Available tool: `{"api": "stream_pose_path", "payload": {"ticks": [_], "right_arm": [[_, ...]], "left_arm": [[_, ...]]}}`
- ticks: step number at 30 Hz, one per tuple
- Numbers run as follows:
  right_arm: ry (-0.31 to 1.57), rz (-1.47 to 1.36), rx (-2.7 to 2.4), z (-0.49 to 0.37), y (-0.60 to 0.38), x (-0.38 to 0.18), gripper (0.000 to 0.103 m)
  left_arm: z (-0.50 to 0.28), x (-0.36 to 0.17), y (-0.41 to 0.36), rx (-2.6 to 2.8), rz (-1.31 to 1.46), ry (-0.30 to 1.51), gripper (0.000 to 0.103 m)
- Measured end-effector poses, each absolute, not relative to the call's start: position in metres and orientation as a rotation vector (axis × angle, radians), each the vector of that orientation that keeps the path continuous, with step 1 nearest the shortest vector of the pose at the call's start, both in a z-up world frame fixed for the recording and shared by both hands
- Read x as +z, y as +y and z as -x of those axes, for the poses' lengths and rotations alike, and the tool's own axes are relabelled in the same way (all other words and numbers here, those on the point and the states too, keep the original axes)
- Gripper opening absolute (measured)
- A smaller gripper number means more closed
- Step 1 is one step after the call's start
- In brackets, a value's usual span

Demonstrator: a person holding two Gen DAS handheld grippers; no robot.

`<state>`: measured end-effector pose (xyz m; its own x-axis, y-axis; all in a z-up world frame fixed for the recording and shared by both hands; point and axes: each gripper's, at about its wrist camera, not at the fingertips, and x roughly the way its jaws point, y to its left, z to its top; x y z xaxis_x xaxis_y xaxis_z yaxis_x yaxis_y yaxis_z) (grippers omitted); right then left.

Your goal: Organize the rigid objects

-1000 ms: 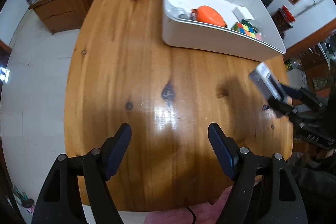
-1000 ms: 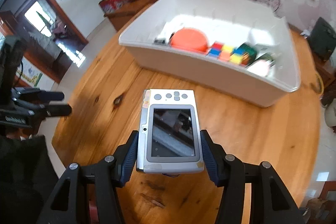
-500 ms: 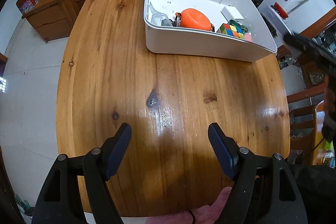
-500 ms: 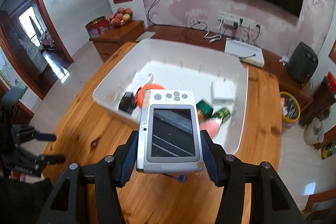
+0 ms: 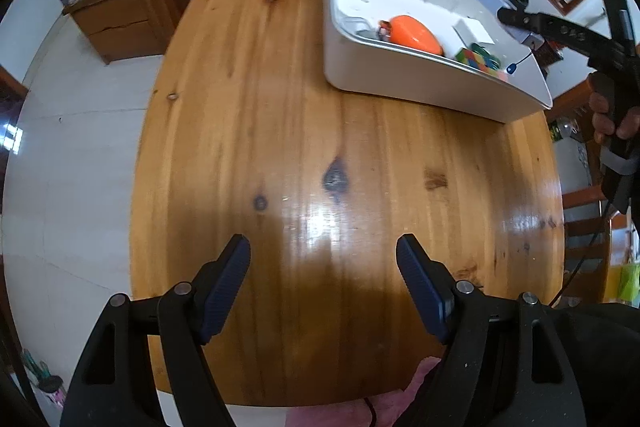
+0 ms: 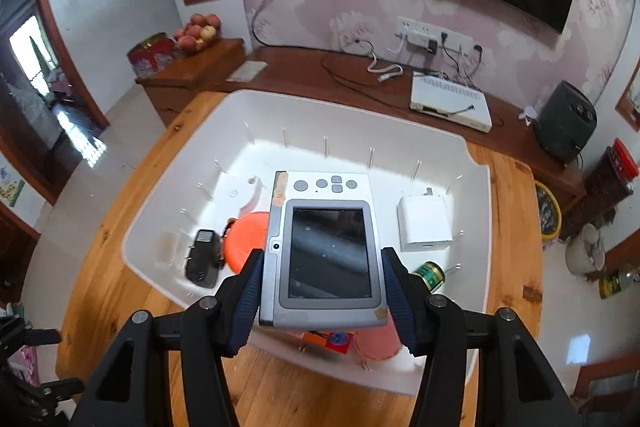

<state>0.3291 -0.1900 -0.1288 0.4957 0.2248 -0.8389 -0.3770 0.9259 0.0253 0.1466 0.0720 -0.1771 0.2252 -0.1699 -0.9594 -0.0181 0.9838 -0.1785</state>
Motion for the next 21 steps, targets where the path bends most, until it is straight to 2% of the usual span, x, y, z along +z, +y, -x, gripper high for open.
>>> {"api": "stream_pose_path", "payload": {"ticks": [10,12,13,21], "right_arm": [[0.982,0.128,0.311,-0.33,-0.183,-0.135,0.058],[0.943,0.107,0.302,-0.324,-0.185,-0.126,0.069],[0.931,0.097,0.294,-0.323,-0.187,-0.123,0.08],[0.947,0.024,0.217,-0.299,-0.206,-0.118,0.082]], "left_arm": [[-0.144,-0.179,0.092,-0.092,0.166,1.34,0.079],[-0.146,-0.179,0.091,-0.105,0.157,1.339,0.079],[-0.147,-0.179,0.09,-0.115,0.149,1.339,0.079],[-0.15,-0.178,0.083,-0.186,0.097,1.332,0.079]]}}
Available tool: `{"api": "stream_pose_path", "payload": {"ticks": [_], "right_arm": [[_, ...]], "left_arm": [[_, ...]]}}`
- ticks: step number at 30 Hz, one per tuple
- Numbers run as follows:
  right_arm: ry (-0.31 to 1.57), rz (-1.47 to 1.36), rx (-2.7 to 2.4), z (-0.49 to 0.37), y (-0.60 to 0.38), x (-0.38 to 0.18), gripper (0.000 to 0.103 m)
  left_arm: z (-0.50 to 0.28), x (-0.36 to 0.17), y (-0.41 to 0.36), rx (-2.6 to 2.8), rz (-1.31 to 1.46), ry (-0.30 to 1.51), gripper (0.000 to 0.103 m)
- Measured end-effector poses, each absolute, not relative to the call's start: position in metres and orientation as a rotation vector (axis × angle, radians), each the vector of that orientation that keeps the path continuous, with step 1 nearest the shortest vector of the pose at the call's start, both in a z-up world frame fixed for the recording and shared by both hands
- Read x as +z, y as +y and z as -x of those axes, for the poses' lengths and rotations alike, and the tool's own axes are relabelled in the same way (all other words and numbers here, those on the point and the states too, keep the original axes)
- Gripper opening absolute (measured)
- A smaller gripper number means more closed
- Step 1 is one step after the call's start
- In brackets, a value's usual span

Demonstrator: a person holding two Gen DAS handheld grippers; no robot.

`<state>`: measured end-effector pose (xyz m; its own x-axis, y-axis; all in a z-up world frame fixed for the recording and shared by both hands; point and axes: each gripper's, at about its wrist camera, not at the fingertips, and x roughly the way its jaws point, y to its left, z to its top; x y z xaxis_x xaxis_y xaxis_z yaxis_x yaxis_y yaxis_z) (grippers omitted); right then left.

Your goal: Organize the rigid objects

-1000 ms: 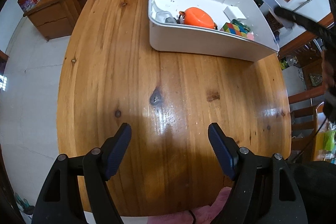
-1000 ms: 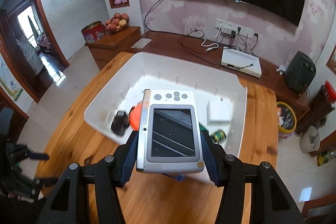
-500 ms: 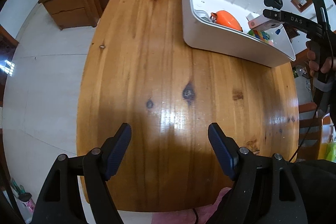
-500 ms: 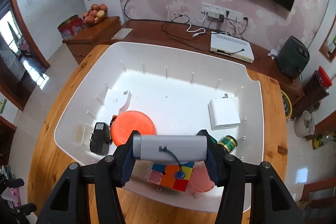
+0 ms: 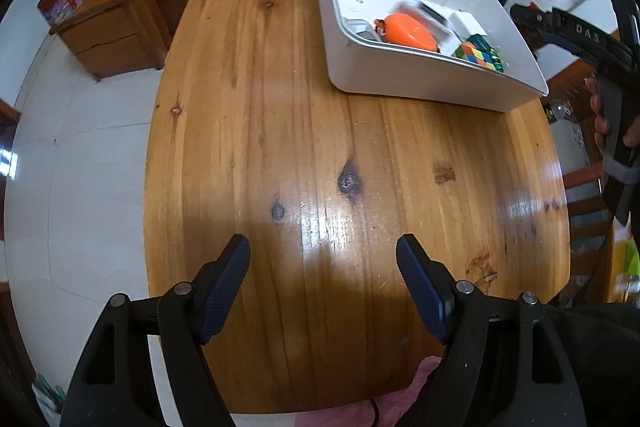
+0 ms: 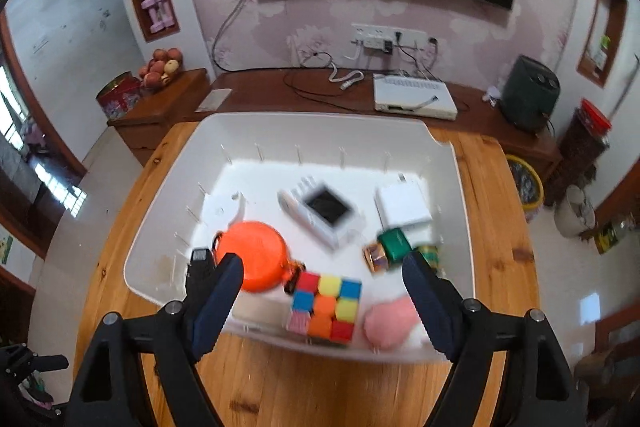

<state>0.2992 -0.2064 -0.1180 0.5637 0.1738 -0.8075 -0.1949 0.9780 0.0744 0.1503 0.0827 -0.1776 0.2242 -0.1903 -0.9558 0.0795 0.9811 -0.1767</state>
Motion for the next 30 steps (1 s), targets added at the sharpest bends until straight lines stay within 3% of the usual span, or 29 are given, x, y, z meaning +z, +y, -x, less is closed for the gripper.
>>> {"api": "stream_pose_path", "payload": {"ticks": [9,13,19,21,23,30], "right_arm": [[1.066,-0.094,0.181,-0.241,-0.233,-0.136,0.083],[1.089,-0.104,0.194,-0.215,-0.242,-0.141,0.089],[1.147,-0.101,0.249,-0.176,-0.247,-0.14,0.089],[1.149,-0.101,0.261,-0.161,-0.249,-0.138,0.092],[1.156,-0.107,0.272,-0.147,-0.253,-0.137,0.103],[1.201,-0.149,0.256,-0.116,-0.267,-0.138,0.103]], "left_arm": [[-0.148,-0.169,0.066,-0.209,0.056,1.306,0.079],[-0.145,-0.163,0.06,-0.163,0.072,1.283,0.079],[-0.126,-0.171,0.046,-0.053,0.117,1.345,0.079],[-0.115,-0.171,0.041,-0.03,0.136,1.352,0.079],[-0.103,-0.17,0.034,-0.011,0.132,1.353,0.079],[-0.069,-0.141,0.024,0.073,0.133,1.295,0.079]]}}
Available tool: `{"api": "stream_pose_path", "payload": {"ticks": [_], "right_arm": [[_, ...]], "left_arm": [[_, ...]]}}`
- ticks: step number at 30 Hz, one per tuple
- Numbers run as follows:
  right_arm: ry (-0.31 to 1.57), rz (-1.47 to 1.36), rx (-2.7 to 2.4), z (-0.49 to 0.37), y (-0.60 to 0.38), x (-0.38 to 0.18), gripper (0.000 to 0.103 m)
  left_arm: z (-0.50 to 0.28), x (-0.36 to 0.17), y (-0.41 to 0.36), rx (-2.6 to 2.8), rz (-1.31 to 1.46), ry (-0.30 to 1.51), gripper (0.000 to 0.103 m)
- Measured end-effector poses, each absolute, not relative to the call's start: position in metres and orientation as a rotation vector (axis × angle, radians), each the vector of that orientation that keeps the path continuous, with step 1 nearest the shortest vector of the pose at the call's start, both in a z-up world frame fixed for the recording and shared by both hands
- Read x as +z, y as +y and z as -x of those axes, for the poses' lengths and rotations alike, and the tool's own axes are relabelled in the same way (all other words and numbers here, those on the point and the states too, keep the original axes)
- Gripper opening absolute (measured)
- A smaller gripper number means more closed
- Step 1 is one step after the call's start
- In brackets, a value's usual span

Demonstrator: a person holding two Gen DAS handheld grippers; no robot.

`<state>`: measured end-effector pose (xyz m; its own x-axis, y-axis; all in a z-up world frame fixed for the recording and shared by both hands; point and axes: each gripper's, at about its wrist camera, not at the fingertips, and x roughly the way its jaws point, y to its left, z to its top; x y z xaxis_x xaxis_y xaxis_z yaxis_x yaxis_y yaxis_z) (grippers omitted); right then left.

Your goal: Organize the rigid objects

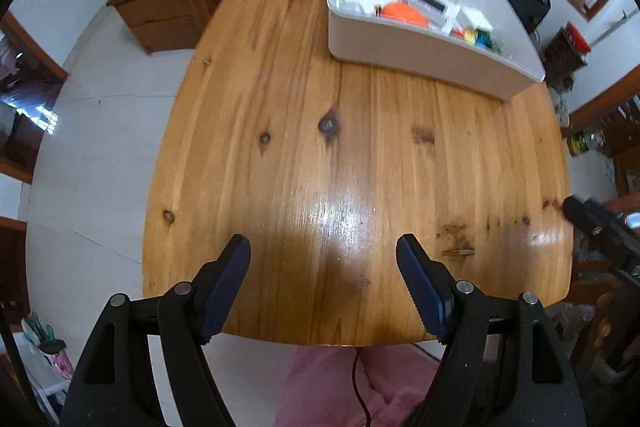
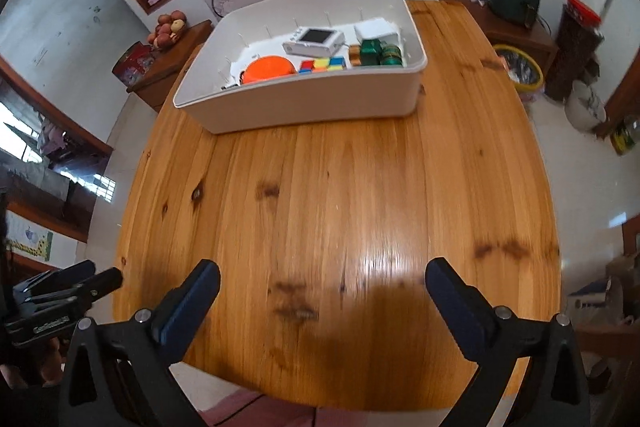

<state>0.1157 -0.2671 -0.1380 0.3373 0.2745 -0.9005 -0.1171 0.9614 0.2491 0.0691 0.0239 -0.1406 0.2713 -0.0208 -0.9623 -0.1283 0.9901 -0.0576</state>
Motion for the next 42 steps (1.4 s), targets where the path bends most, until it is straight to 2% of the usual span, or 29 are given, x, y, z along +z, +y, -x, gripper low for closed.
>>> {"api": "stream_pose_path", "payload": {"ticks": [6,14,17,19,22,24,42], "right_arm": [[1.188,-0.172,0.252,-0.091,-0.27,-0.119,0.103],[1.034,-0.143,0.2,-0.055,-0.303,-0.058,0.103],[0.992,-0.168,0.168,-0.039,-0.319,-0.04,0.103],[0.967,-0.164,0.146,-0.028,-0.326,-0.032,0.103],[0.909,-0.131,0.106,-0.01,-0.33,-0.02,0.103],[0.875,-0.119,0.096,-0.004,-0.332,-0.014,0.103],[0.804,-0.051,0.189,-0.013,-0.316,-0.002,0.103]], "left_arm": [[-0.054,-0.101,0.01,0.115,0.158,1.189,0.079],[-0.04,-0.046,-0.055,0.027,0.075,0.99,0.079],[-0.027,-0.031,-0.07,-0.008,0.054,0.917,0.089],[-0.02,-0.023,-0.078,-0.009,0.036,0.878,0.089],[-0.012,-0.015,-0.085,-0.009,0.013,0.838,0.093],[-0.008,-0.009,-0.089,-0.003,-0.003,0.805,0.1],[0.003,-0.002,-0.075,0.131,0.035,0.751,0.103]]}}
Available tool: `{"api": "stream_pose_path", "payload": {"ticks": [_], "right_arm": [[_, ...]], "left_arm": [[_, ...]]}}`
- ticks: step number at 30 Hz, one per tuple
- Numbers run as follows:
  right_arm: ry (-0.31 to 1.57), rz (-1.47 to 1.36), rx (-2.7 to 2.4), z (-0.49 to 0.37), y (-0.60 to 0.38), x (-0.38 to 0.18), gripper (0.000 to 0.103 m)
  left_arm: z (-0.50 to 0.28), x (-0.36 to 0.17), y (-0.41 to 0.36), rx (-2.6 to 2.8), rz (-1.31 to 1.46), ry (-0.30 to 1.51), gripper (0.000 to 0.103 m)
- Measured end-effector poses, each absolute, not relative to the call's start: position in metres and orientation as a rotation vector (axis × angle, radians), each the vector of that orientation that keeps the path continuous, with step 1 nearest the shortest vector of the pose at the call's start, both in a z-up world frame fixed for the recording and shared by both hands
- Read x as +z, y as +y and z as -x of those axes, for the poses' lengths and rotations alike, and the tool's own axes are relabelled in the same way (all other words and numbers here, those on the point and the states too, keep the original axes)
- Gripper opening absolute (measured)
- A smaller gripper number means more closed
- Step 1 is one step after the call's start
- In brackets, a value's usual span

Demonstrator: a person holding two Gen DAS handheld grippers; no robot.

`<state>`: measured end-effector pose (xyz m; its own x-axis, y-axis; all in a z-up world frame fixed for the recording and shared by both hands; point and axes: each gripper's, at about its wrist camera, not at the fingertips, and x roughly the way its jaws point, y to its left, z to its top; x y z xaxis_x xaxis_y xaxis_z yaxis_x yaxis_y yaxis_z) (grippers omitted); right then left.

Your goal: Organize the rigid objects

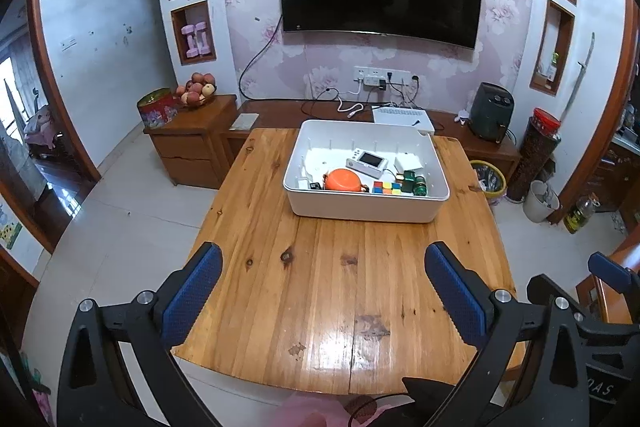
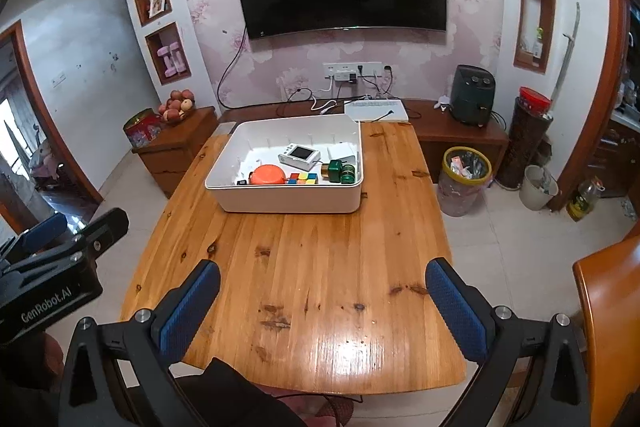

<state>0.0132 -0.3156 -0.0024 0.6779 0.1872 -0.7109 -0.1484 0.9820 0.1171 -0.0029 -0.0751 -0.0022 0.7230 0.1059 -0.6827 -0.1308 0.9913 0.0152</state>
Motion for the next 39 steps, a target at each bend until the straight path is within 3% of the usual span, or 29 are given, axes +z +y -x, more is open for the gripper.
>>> {"api": "stream_pose_path", "payload": {"ticks": [39], "right_arm": [[0.829,-0.077,0.143,-0.032,-0.327,-0.011,0.103]], "left_arm": [[-0.019,0.004,-0.094,0.092,-0.02,0.729,0.103]]}}
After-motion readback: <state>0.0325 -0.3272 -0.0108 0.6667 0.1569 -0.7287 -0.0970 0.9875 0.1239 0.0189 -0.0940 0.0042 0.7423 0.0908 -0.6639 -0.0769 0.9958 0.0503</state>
